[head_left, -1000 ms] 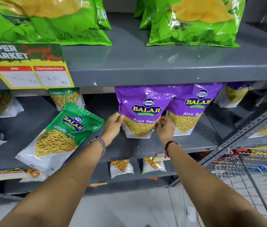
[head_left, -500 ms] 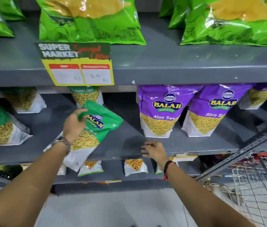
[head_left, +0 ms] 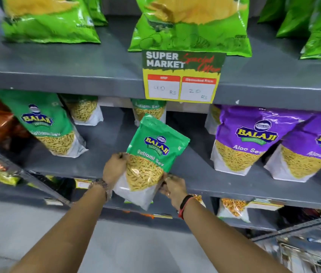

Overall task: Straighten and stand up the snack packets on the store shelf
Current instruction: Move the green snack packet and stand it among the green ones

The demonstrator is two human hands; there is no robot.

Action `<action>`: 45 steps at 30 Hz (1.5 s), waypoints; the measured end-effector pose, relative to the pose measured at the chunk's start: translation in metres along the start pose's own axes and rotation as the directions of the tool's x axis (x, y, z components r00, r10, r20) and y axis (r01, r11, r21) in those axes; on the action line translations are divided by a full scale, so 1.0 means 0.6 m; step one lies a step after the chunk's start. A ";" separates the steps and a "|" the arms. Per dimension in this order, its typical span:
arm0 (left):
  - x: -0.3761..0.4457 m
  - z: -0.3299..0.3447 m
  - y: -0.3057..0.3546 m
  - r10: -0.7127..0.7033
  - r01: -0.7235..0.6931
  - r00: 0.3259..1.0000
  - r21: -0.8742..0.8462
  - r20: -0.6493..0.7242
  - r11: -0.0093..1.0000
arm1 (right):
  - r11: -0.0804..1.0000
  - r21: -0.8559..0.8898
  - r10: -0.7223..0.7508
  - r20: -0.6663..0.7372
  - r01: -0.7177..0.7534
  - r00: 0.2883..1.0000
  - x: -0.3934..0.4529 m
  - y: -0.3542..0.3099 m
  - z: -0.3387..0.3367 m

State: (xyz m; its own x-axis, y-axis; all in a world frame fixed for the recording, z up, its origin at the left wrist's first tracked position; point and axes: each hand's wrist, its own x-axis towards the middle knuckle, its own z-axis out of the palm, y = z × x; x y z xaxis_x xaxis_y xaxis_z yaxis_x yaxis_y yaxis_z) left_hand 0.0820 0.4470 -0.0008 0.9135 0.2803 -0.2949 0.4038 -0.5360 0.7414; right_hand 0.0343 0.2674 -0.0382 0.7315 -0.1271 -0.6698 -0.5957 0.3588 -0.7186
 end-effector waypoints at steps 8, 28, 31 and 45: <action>-0.178 0.049 -0.013 0.013 0.002 1.000 -0.494 0.026 0.869 | 0.954 -0.190 -0.240 -0.020 0.233 0.970 -0.091 -0.013 -0.128; -0.207 0.080 0.059 0.239 -0.216 0.970 -0.596 -0.041 0.773 | 0.768 -0.362 -0.569 -0.006 0.528 0.822 -0.152 -0.087 -0.192; -0.154 0.057 0.093 0.269 -0.279 0.957 -0.582 -0.105 0.764 | 0.678 -0.423 -0.666 -0.006 0.601 0.746 -0.110 -0.129 -0.139; -0.005 0.075 0.067 0.241 -0.259 0.965 -0.523 -0.103 0.812 | 0.675 -0.381 -0.683 0.000 0.632 0.730 0.001 -0.138 -0.027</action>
State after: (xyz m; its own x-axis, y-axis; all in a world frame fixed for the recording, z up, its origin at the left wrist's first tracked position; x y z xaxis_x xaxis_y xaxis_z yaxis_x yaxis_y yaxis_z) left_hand 0.0980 0.3888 0.0027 0.9738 0.2233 -0.0434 0.0652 -0.0908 0.9937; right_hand 0.0788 0.2228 0.0175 0.9412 -0.3378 0.0018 -0.0665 -0.1905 -0.9794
